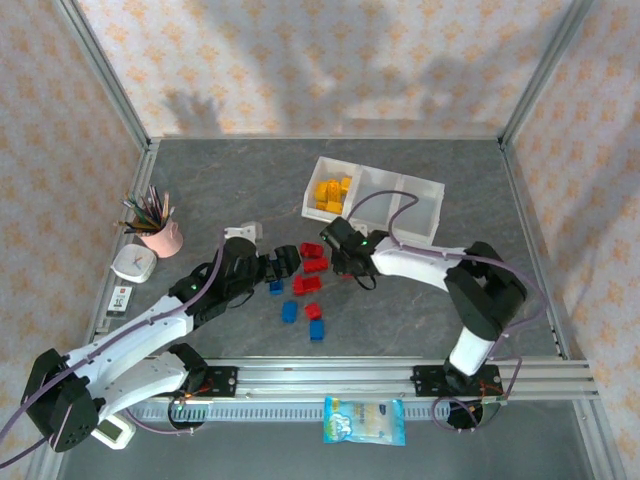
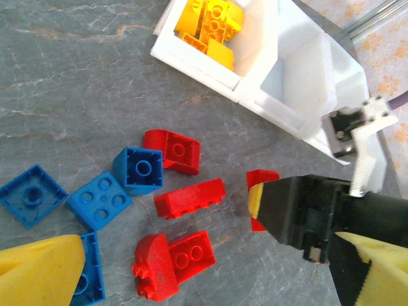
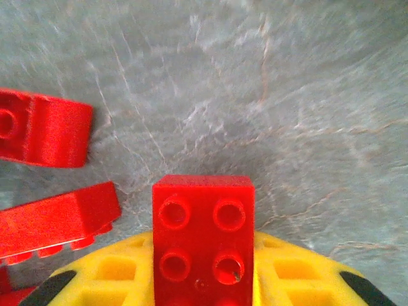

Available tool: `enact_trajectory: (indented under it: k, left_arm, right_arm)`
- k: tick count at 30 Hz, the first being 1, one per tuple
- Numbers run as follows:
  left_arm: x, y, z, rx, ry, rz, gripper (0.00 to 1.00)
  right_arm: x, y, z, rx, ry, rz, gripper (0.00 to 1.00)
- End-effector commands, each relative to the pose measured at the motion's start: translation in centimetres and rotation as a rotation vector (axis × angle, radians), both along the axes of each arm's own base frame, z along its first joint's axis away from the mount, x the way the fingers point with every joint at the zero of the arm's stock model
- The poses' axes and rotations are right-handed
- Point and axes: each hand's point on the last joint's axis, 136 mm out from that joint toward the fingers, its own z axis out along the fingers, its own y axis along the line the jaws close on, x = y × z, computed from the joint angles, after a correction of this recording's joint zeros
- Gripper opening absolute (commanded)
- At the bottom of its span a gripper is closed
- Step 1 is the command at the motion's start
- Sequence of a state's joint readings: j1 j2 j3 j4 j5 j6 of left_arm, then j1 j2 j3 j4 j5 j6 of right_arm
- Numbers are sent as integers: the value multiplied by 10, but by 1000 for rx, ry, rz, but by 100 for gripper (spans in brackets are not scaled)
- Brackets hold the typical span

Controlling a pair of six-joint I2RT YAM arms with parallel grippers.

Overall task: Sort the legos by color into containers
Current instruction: Pick up the lego from the center of the table, then place the lego in the container.

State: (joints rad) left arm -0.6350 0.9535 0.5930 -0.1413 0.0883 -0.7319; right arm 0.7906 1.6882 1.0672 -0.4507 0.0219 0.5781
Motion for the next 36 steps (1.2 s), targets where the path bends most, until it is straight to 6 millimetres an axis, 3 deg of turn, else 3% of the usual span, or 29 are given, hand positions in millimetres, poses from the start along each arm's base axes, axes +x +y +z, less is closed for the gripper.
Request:
enact_trajectory:
  k: [1, 6, 10, 16, 21, 28, 36]
  left_arm:
    - [12, -12, 24, -26, -68, -24, 99]
    - [27, -29, 35, -36, -96, -56, 99]
    - [39, -39, 41, -42, -119, -66, 99]
    - [53, -50, 43, -20, -130, -83, 99]
    - [61, -53, 43, -11, -138, -78, 99]
    - [67, -54, 42, 4, -140, -70, 99]
    - [67, -54, 47, 4, -148, -69, 99]
  right_arm:
    - [23, -15, 41, -2, -94, -34, 30]
    - [72, -48, 73, -8, -183, -137, 30]
    - [112, -63, 82, 5, -220, -193, 30]
    - [165, -78, 71, -8, -232, -233, 30]
    - [200, -83, 46, -9, -201, -242, 30]
    - [225, -82, 31, -26, -199, -228, 36]
    - [224, -78, 53, 7, -229, -214, 45]
